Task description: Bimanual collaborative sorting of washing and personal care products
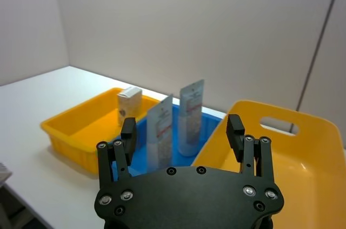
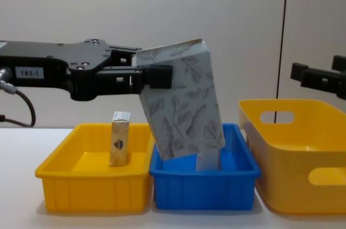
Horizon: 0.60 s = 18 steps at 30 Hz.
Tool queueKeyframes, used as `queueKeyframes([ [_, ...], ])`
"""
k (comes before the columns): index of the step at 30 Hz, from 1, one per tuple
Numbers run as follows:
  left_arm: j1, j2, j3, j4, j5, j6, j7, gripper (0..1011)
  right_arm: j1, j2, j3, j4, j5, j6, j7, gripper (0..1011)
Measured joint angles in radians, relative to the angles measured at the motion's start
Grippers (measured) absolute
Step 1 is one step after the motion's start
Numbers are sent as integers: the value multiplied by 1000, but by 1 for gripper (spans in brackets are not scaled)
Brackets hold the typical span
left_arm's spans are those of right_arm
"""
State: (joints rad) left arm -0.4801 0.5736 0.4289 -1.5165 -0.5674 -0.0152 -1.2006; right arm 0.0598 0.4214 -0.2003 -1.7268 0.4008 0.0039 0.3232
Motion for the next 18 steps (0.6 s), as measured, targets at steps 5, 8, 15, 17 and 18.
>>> queueKeyframes([
  [5, 1, 1, -1, -1, -1, -1, 0, 363, 30, 28, 2, 25, 43, -19, 88, 1000],
  [8, 1, 1, -1, -1, -1, -1, 0, 363, 51, 45, 1, 44, 67, -29, 143, 1000],
  [15, 1, 2, -1, -1, -2, -2, 0, 363, 112, 82, -9, 96, 127, -46, 278, 1000],
  [17, 2, 2, -1, -1, -2, -2, 0, 363, 124, 88, -13, 108, 139, -48, 308, 1000],
  [18, 2, 2, -1, -1, -2, -2, 0, 363, 137, 94, -17, 120, 149, -49, 334, 1000],
])
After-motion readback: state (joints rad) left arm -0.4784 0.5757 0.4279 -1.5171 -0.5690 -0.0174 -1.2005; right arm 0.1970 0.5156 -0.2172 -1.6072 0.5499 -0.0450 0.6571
